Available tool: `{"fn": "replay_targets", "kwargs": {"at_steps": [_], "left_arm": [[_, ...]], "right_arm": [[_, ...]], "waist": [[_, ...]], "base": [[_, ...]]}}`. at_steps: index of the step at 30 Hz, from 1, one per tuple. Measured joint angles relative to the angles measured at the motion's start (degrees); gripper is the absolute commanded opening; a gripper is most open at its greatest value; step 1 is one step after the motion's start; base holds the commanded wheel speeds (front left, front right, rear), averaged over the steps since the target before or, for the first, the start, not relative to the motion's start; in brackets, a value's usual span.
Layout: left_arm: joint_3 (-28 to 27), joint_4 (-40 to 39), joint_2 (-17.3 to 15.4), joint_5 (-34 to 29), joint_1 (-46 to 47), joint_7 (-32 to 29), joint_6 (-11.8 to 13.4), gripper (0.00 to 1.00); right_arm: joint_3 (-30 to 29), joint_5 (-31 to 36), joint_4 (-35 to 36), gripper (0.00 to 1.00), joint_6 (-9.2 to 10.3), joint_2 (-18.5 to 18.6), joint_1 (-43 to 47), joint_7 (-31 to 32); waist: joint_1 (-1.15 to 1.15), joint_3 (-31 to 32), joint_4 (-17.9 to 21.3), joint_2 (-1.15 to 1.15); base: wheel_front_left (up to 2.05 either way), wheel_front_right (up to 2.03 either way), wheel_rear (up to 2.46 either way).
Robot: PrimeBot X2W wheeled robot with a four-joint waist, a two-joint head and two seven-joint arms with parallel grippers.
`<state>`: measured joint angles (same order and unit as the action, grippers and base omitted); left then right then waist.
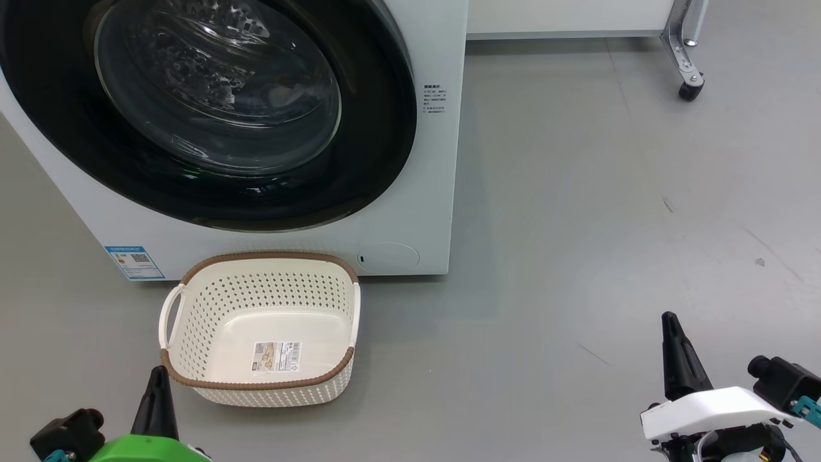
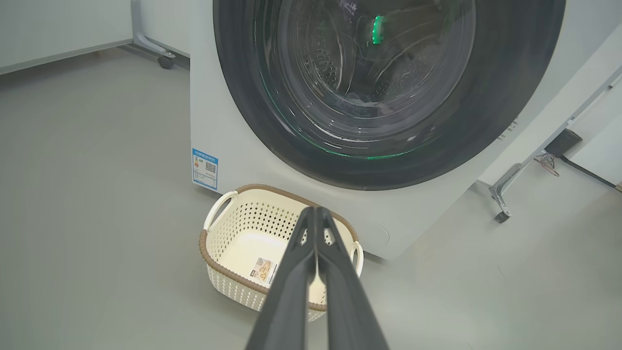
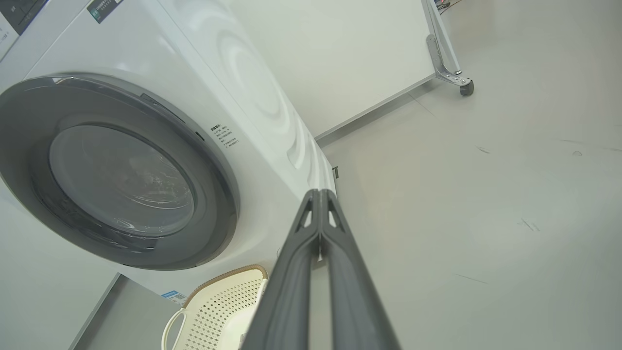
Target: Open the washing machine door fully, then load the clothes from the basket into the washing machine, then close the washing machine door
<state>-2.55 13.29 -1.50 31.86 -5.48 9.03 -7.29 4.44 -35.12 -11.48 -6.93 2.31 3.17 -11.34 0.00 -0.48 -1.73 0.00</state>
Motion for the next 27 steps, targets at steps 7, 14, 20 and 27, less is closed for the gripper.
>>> {"fn": "replay_targets", "kwargs": {"at_steps": [7,14,20,27], "left_arm": [[-0.5,0.3,0.0,6.4,1.1,-1.9,0.0,0.00],[-0.8,0.7,0.0,11.6,1.7,-3.5,0.0,0.00],[-0.9,0.8,0.0,16.7,2.5,-4.9,0.0,0.00],[-1.0,0.9,0.0,22.0,3.4,-6.0,0.0,0.00]], "right_arm": [[-0.7,-6.6,0.0,0.00,0.02,0.5,-0.2,1.5],[-1.5,-12.4,-0.1,0.00,0.05,1.1,-0.4,3.0],[-2.1,-17.3,-0.4,0.00,0.10,1.3,-0.7,4.2],[-2.6,-23.0,-0.7,0.00,0.10,1.4,-1.6,5.4]], "waist": [[0.00,0.0,0.2,0.00],[0.00,0.1,0.3,0.00],[0.00,0.1,0.5,0.00],[0.00,0.1,0.6,0.00]], "base": [[0.00,0.00,0.00],[0.00,0.00,0.00],[0.00,0.00,0.00],[0.00,0.00,0.00]]}}
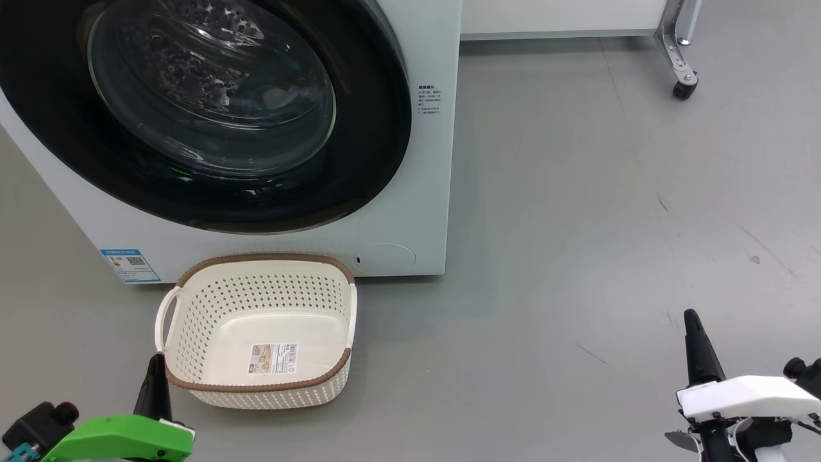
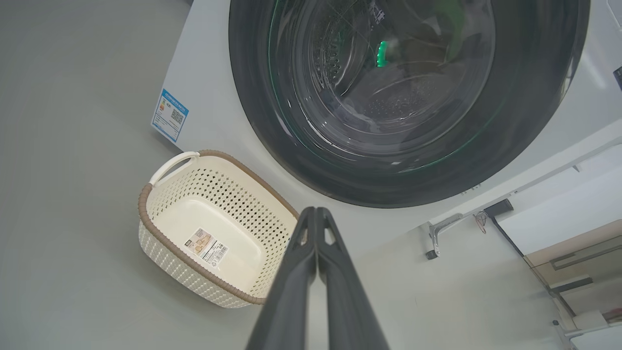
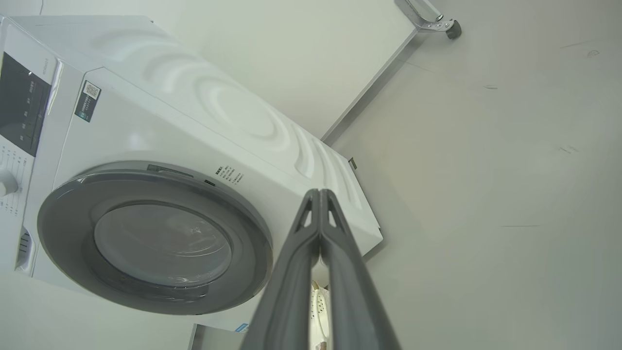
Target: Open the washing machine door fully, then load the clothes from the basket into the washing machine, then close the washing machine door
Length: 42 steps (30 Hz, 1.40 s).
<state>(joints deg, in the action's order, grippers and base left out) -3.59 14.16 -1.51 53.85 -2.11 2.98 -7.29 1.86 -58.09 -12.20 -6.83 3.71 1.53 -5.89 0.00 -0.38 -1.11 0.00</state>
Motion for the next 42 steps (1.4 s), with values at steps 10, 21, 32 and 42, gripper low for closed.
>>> {"fn": "replay_targets", "kwargs": {"at_steps": [10,21,32,42], "left_arm": [[-0.2,0.2,0.0,7.9,1.3,-2.3,0.0,0.00],[-0.4,0.4,0.0,17.1,2.5,-4.4,0.0,0.00],[-0.7,0.7,0.0,25.5,3.7,-6.5,0.0,0.00],[-1.3,1.2,0.0,33.7,4.8,-8.6,0.0,0.00]], "right_arm": [[-1.1,-8.2,-0.7,0.00,0.00,0.2,-0.7,1.7],[-1.9,-17.0,-1.2,0.00,0.00,0.6,-1.5,3.6],[-3.1,-25.9,-1.9,0.00,-0.02,1.2,-2.6,5.4],[-3.8,-34.0,-2.4,0.00,-0.03,1.6,-3.6,7.2]], "waist": [[0.00,0.0,0.2,0.00],[0.00,0.1,0.5,0.00],[0.00,0.1,0.8,0.00],[0.00,0.2,1.0,0.00]], "base": [[0.00,0.00,0.00],[0.00,0.00,0.00],[0.00,0.00,0.00],[0.00,0.00,0.00]]}}
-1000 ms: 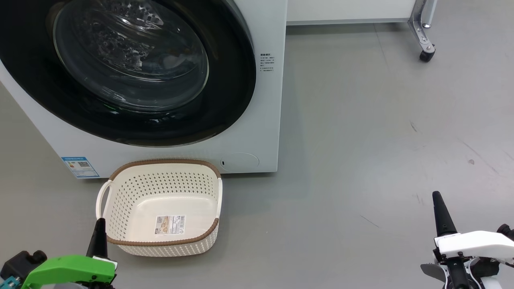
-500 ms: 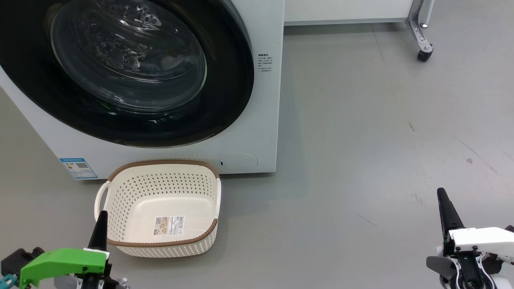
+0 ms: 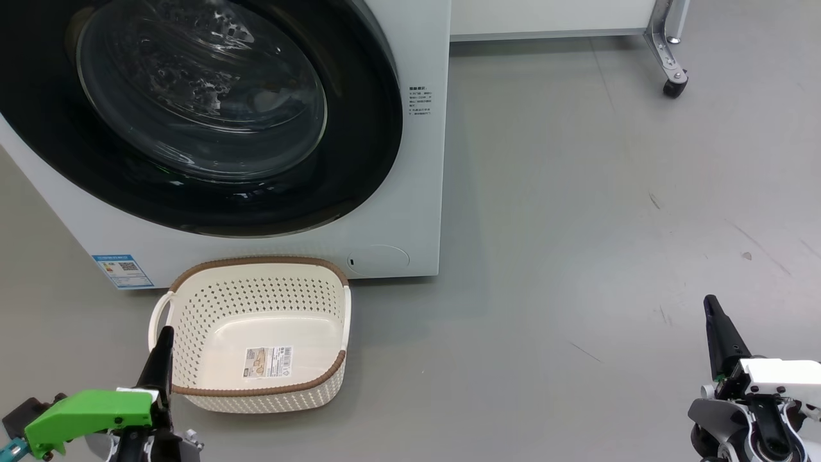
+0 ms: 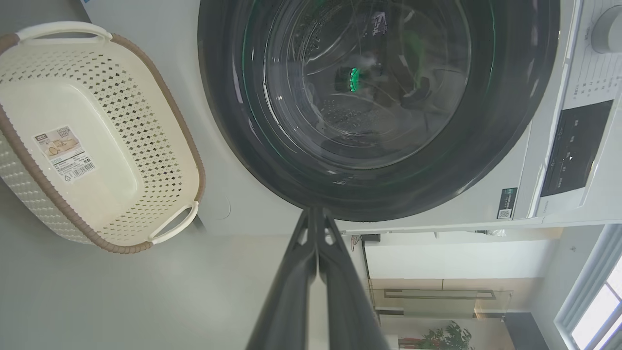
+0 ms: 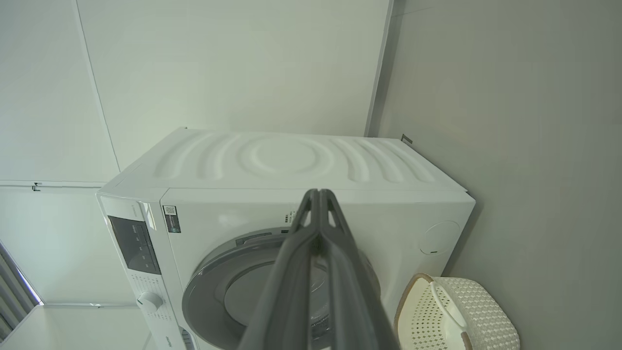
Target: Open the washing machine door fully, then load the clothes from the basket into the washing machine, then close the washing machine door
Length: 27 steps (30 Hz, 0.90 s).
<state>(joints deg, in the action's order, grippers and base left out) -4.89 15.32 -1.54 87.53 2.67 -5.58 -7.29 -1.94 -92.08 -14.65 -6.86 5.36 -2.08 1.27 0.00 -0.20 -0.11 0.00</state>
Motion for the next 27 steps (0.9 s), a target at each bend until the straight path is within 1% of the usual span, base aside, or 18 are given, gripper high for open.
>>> {"fn": "replay_targets", "kwargs": {"at_steps": [4,6,27], "left_arm": [[-0.1,0.3,0.0,2.9,0.4,-0.9,0.0,0.00],[-0.1,0.3,0.0,4.1,0.8,-0.9,0.0,0.00],[-0.2,0.4,0.0,4.3,0.9,-0.9,0.0,0.00]], "right_arm": [[-0.4,-3.2,-0.2,0.00,-0.02,0.0,-0.2,0.7],[-0.5,-3.7,-0.3,0.00,-0.07,0.1,-0.4,0.8],[-0.7,-3.7,-0.7,0.00,-0.07,0.1,-1.0,0.9]], "waist": [[0.00,0.0,0.1,0.00],[0.00,0.0,0.1,0.00],[0.00,0.0,0.1,0.00]], "base": [[0.00,0.00,0.00],[0.00,0.00,0.00],[0.00,0.00,0.00]]}}
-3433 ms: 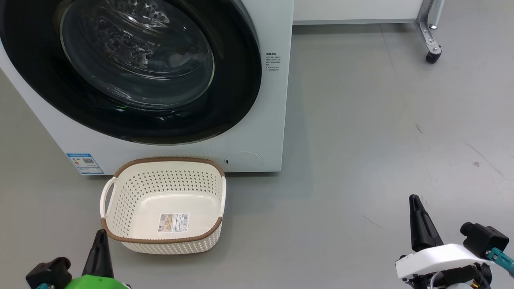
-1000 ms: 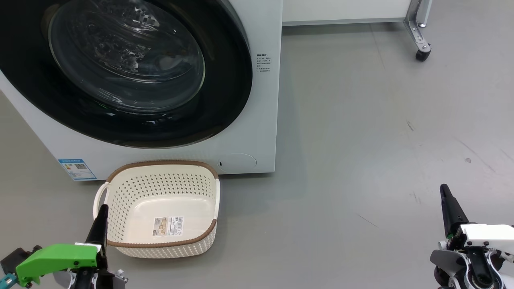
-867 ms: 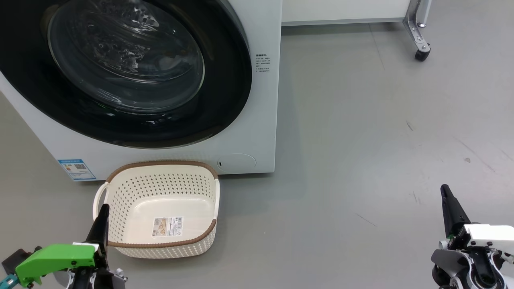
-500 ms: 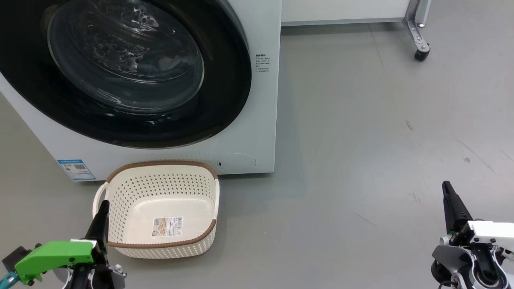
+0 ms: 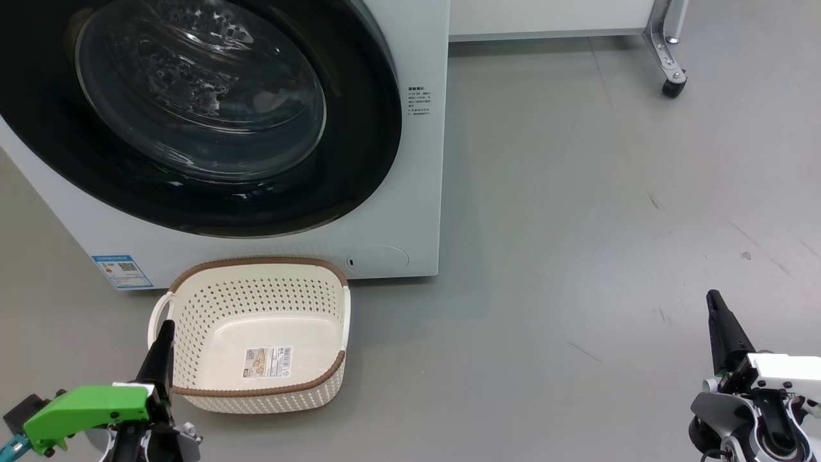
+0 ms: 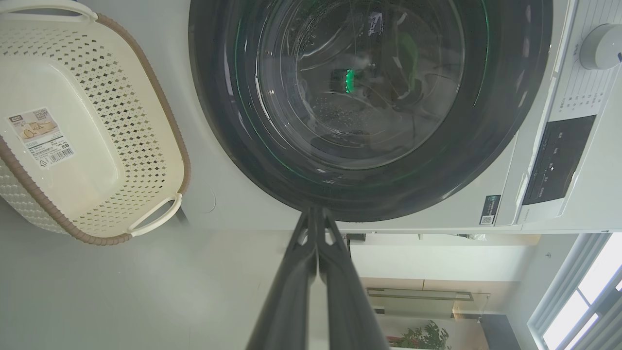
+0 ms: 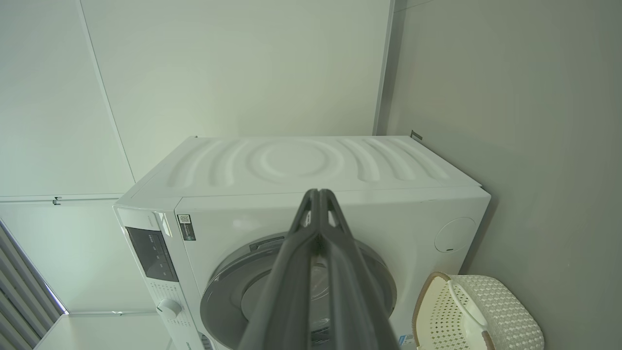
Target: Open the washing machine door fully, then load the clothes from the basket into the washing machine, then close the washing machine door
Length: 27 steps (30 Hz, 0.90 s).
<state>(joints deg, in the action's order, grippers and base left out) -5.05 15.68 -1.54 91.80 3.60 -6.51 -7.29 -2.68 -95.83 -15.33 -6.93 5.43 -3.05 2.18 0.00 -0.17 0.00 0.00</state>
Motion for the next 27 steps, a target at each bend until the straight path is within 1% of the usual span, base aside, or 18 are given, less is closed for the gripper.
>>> {"fn": "replay_targets", "kwargs": {"at_steps": [27], "left_arm": [[0.0,0.0,0.0,0.0,0.0,0.0,0.0,0.00]], "right_arm": [[-0.1,0.0,-0.3,0.00,-0.01,0.0,0.0,0.1]], "waist": [[0.00,0.0,0.0,0.00]], "base": [[0.00,0.00,0.00]]}}
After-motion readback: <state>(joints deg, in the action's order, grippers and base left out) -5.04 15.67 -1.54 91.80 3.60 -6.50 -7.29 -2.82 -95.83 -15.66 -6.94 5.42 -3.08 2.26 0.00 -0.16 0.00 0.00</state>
